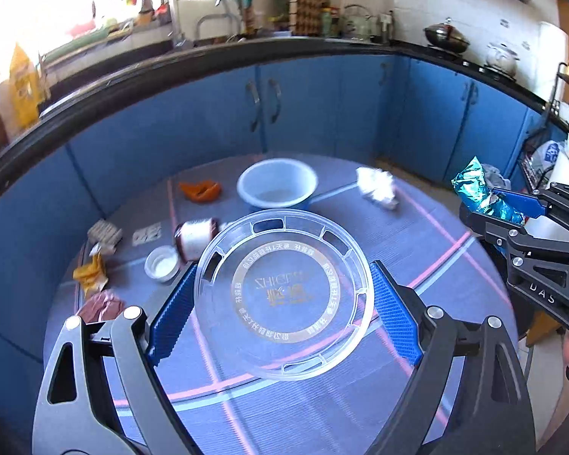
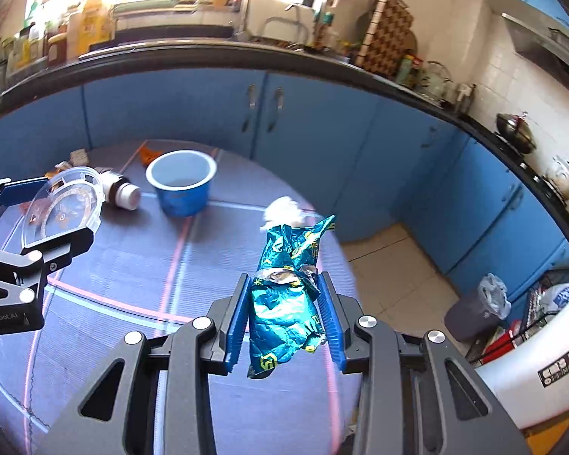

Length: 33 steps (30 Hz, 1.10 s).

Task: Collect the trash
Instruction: 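Carry the foil wrapper and clear lid over the black bin, then open the right gripper then the left to drop wrapper and lid into the bin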

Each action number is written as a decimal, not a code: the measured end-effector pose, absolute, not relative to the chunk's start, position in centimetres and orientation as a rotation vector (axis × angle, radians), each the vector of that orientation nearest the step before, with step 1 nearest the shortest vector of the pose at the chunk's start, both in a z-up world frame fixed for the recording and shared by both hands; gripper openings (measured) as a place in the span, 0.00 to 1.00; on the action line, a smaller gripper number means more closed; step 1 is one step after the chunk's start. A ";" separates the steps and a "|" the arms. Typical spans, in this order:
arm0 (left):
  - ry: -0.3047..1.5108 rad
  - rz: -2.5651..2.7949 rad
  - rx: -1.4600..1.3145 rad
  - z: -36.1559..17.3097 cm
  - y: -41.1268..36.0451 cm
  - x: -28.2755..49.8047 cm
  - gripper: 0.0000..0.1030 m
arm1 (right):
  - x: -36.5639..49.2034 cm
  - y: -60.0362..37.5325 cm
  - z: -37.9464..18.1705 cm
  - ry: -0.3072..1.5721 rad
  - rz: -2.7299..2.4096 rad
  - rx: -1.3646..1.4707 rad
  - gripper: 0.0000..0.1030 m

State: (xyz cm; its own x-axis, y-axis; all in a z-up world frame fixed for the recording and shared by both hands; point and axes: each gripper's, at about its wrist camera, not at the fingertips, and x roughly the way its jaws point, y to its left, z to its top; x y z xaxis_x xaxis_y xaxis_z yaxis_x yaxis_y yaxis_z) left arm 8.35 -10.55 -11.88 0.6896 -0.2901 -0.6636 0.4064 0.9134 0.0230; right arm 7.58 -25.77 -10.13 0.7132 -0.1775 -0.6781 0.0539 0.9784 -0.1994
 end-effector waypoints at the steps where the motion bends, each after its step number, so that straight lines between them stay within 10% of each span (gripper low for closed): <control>1: 0.704 -0.398 0.179 -11.6 -11.0 8.2 0.84 | 7.2 -26.3 -9.8 0.761 -0.138 -0.166 0.34; 33: 0.586 -0.708 0.387 -7.7 -30.7 2.8 0.84 | -1.7 -41.7 -7.6 0.724 -0.381 -0.071 0.44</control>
State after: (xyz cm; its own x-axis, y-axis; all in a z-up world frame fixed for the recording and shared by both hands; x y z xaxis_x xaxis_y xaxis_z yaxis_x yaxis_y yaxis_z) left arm 2.76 -30.71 -7.71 0.6116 -0.4919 -0.6197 0.7003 0.7010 0.1348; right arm -1.73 -41.72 -7.60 0.6837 -0.3639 -0.6326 0.3154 0.9290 -0.1936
